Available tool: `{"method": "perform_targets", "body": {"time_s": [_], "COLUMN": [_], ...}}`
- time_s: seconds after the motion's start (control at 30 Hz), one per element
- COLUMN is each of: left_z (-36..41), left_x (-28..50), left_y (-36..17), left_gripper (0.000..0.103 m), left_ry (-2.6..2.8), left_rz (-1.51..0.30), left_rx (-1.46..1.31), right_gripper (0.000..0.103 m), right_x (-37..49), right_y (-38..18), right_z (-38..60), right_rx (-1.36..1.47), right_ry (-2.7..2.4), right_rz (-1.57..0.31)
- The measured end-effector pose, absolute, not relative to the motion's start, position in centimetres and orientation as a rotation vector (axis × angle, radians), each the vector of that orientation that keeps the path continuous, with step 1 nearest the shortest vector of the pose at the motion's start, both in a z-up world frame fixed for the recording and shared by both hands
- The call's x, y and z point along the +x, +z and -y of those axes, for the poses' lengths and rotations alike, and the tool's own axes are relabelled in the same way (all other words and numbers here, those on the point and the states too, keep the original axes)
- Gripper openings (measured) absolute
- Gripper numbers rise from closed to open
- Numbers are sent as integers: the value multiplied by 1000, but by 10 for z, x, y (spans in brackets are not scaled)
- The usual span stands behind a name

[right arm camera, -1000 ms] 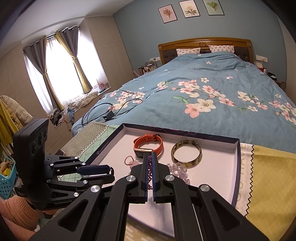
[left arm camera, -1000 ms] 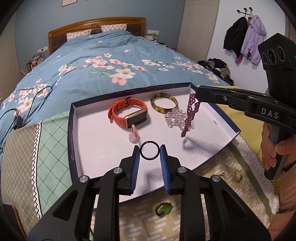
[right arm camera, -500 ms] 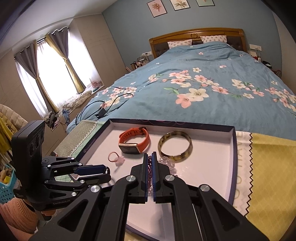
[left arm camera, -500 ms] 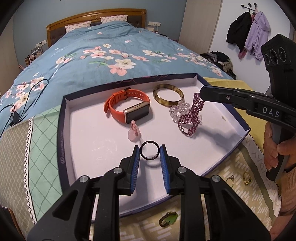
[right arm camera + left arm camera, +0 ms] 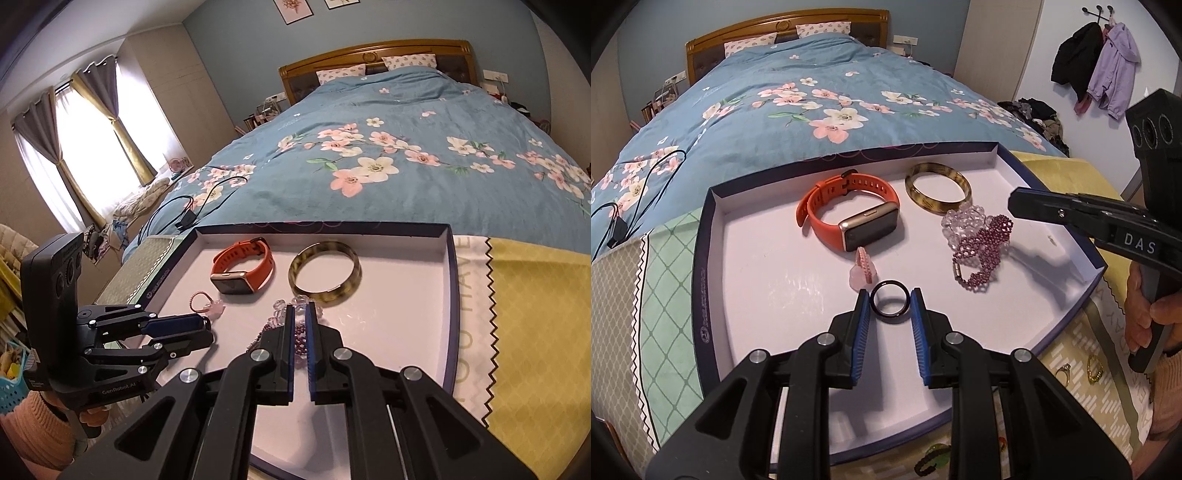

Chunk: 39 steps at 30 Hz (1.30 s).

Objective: Organize jewelry
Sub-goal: 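Release the black ring into the box with the left tool and withdraw, then grasp the gold green-stone ring with the right tool while the left tool grasps the dark green-stone ring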

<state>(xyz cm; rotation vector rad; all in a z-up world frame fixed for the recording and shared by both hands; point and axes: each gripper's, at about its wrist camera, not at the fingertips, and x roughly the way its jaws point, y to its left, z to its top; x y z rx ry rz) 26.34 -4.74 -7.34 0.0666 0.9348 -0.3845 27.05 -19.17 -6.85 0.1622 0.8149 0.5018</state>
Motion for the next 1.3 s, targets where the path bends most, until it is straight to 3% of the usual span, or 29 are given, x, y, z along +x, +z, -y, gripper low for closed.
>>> {"method": "perform_targets", "body": {"time_s": [0.13, 0.2, 0.3, 0.7, 1.3], "left_z": [48, 48, 47, 18, 12], "left_x": [267, 268, 262, 201, 145], "left_y": [-73, -72, -68, -26, -71], "left_gripper": [23, 32, 35, 44, 47], "left_ry": [-381, -380, -376, -381, -434], "left_rz": [-934, -931, -907, -754, -850], "left_rx": [68, 67, 74, 46, 56], "right_gripper": [9, 12, 20, 33, 37], "right_x": [270, 267, 259, 197, 134], "right_y": [-68, -66, -63, -46, -92], "right_z": [192, 194, 198, 198, 216], "right_rx": [163, 166, 178, 88, 87], "right_ry": [499, 494, 489, 535, 461], "right_rz": [-813, -806, -795, -742, -894]}}
